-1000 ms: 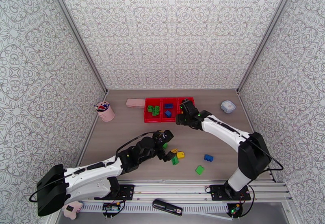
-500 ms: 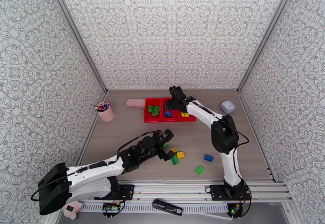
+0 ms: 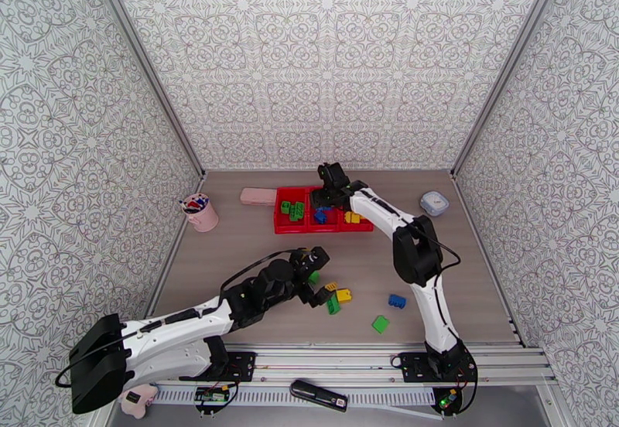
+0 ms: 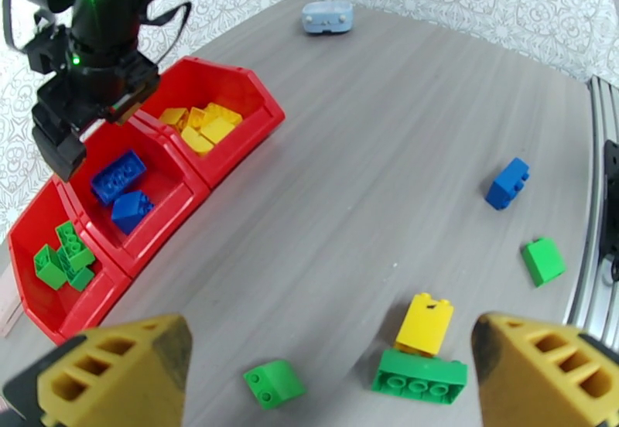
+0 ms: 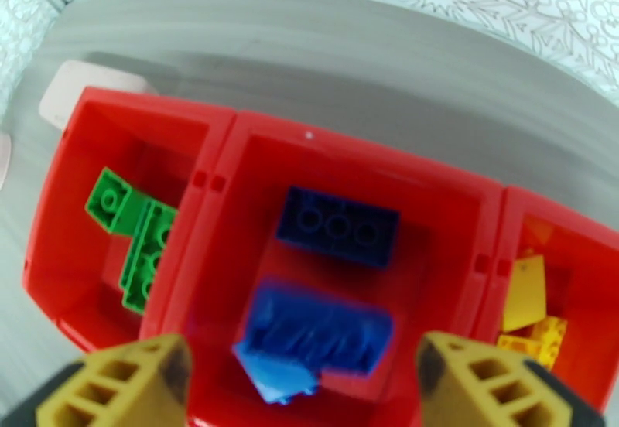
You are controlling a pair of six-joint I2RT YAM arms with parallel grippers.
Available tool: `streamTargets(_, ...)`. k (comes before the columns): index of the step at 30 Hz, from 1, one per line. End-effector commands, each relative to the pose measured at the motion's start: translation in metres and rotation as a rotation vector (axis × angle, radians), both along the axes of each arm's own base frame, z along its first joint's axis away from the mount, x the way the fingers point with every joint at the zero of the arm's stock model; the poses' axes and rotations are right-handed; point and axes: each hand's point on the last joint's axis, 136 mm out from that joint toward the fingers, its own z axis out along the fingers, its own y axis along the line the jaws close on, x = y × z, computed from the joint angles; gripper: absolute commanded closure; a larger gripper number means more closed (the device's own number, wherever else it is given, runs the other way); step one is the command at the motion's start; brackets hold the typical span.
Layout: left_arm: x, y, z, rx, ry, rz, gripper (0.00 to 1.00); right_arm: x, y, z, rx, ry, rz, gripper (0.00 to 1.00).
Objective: Sort the legos into containers by color
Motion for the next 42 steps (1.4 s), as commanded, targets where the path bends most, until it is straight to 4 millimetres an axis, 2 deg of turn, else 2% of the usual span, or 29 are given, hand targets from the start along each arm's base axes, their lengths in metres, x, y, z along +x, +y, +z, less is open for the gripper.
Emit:
streamTargets(1,-0.005,-0.001,0.004,0.013,-0.006,-0.046,0.0,-0.012,-0.011,0.051,0.073,-0.082,-0.026,0.17)
streamTargets(6,-0.01,-0.008,0.004,0.026,-0.011,-0.11,0.0,-0.052,-0.042,0.06,0.1,-0.085,-0.091,0.13)
streamTargets(10,-0.014,-0.014,0.001,0.05,-0.015,-0.168,0.0,-0.094,-0.08,0.058,0.102,-0.069,-0.176,0.13)
streamTargets(17,-0.015,-0.023,-0.008,0.083,-0.004,-0.242,0.0,-0.179,-0.142,0.027,0.023,0.065,-0.277,0.12)
streamTargets(22,-0.019,-0.033,-0.009,0.078,0.014,-0.303,0.0,-0.229,-0.187,0.007,-0.077,0.136,-0.355,0.13)
streamTargets(25,-0.024,-0.04,-0.01,0.069,0.03,-0.345,0.0,-0.254,-0.205,-0.006,-0.113,0.188,-0.389,0.12)
streamTargets(32,-0.025,-0.053,-0.01,0.069,0.037,-0.393,0.0,-0.288,-0.224,-0.025,-0.109,0.265,-0.456,0.13)
streamTargets(42,-0.034,-0.059,-0.009,0.075,0.049,-0.419,0.0,-0.308,-0.228,-0.049,-0.131,0.371,-0.471,0.12)
